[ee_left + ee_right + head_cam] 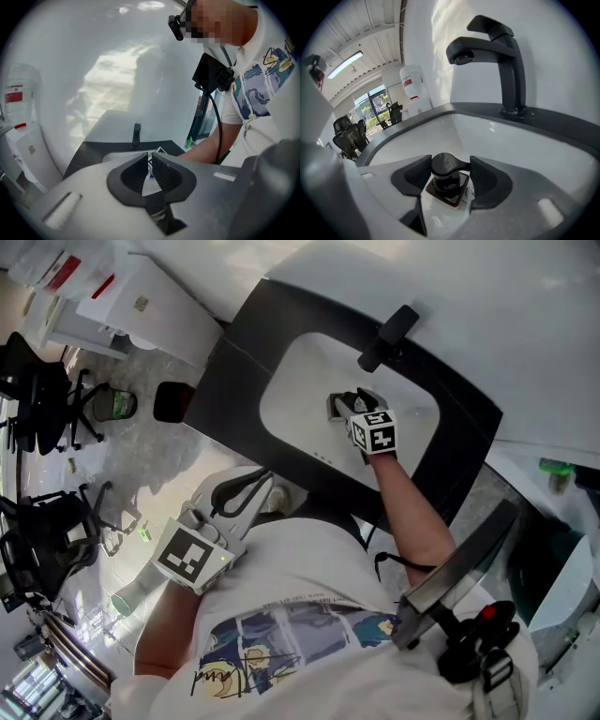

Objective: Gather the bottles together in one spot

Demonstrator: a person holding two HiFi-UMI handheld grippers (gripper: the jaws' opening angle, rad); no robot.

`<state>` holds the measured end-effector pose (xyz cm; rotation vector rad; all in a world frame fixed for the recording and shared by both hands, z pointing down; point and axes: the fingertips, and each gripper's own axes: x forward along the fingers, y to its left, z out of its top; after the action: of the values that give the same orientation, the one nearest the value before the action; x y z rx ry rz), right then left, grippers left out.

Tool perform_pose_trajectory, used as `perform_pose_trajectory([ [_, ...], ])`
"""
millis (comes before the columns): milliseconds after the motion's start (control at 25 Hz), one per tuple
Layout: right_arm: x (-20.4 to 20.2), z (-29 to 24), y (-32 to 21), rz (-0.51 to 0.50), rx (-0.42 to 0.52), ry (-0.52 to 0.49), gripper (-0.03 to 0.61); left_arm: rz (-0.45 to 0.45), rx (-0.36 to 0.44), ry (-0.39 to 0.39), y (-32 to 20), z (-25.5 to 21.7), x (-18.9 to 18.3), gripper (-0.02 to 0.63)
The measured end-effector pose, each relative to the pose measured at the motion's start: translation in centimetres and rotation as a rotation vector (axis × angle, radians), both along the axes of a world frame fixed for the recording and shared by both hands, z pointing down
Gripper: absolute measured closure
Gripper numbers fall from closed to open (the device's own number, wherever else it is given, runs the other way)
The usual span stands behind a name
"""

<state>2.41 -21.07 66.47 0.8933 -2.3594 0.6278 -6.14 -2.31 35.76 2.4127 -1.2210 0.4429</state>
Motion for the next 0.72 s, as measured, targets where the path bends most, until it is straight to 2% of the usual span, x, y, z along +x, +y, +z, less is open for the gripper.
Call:
perform_pose_trajectory([
  [480,0.5,-0.5,1.2,0.029,0.018,0.026,0.328,0.049,0.003,-0.002,-0.9,0.4,0.4,0.584],
  [720,1.7,-2.8,1.7,0.063,0.032,0.010,0.330,0.089,0.012,0.022,-1.6,0.4,0.9,0.584],
])
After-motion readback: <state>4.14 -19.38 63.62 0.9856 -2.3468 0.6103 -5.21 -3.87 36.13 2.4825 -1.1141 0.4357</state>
